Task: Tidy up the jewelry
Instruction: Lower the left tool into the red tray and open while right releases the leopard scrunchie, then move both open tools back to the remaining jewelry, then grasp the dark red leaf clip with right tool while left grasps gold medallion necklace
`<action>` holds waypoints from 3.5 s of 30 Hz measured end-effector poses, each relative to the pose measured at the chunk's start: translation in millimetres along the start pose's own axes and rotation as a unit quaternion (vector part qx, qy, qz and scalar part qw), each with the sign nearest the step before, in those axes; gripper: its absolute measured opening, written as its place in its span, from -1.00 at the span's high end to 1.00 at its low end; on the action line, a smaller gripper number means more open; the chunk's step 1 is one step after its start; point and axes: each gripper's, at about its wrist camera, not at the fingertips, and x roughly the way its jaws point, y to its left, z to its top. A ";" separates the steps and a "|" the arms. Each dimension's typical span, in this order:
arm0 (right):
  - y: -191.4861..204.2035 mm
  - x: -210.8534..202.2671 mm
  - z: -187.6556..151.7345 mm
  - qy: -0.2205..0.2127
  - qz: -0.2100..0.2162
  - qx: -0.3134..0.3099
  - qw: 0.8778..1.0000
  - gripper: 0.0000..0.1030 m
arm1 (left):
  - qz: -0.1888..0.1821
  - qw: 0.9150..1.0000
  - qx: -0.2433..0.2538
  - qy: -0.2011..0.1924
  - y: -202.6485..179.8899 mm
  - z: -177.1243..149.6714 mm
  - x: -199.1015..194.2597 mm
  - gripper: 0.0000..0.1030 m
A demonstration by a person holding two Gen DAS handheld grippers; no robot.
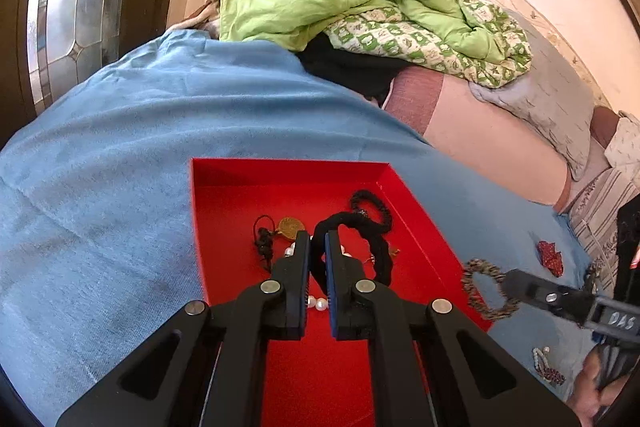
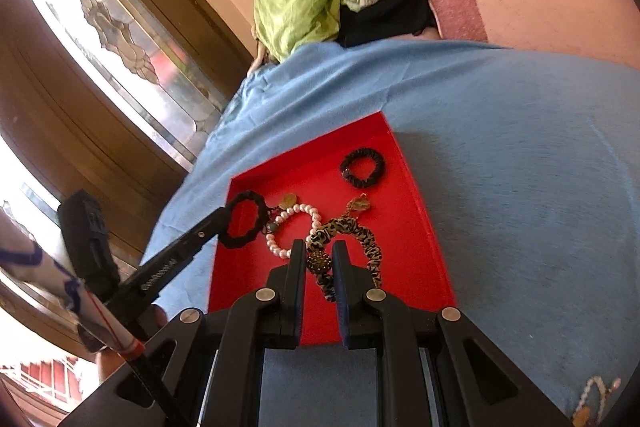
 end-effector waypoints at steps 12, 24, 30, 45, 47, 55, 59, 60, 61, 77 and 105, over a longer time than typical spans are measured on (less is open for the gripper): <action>6.4 43.4 6.1 0.025 -0.065 -0.034 0.997 0.73 | -0.013 0.999 -0.014 0.030 -10.2 6.8 28.2 0.87; -8.7 57.7 4.9 0.040 -0.087 -0.017 0.995 0.71 | -0.011 0.997 0.008 0.079 -30.7 -3.5 52.2 0.87; -14.4 53.3 5.1 0.040 -0.069 0.008 0.997 0.70 | -0.005 0.996 0.016 0.085 -34.2 -6.1 52.5 0.71; -12.1 -7.0 3.8 0.002 -0.032 -0.002 0.999 0.60 | -0.016 0.999 0.012 0.038 -42.3 6.8 29.4 0.52; -18.6 -22.5 -0.2 -0.001 -0.029 -0.001 1.000 0.60 | -0.018 0.999 0.021 0.036 -49.7 5.7 28.6 0.51; -76.3 -100.9 -47.5 -0.014 -0.061 0.017 0.998 0.60 | -0.038 0.997 0.068 0.028 -89.3 -4.6 24.2 0.50; -116.6 -133.9 -80.6 -0.015 -0.086 0.051 0.995 0.60 | -0.058 0.992 0.107 0.028 -120.1 -16.8 19.9 0.50; -126.7 -141.9 -90.2 -0.016 -0.093 0.061 0.994 0.60 | -0.067 0.991 0.116 0.030 -129.8 -21.5 18.8 0.50; -134.7 -148.0 -97.8 -0.017 -0.097 0.070 0.993 0.60 | -0.075 0.989 0.121 0.033 -135.9 -24.9 18.5 0.50; -179.7 -176.5 -143.3 0.018 -0.103 0.076 0.992 0.60 | -0.178 0.958 0.195 0.108 -231.8 -112.7 -6.3 0.50; -188.8 -212.4 -133.9 -0.047 -0.098 0.073 0.991 0.71 | -0.188 0.920 0.292 0.183 -302.4 -178.4 41.6 0.40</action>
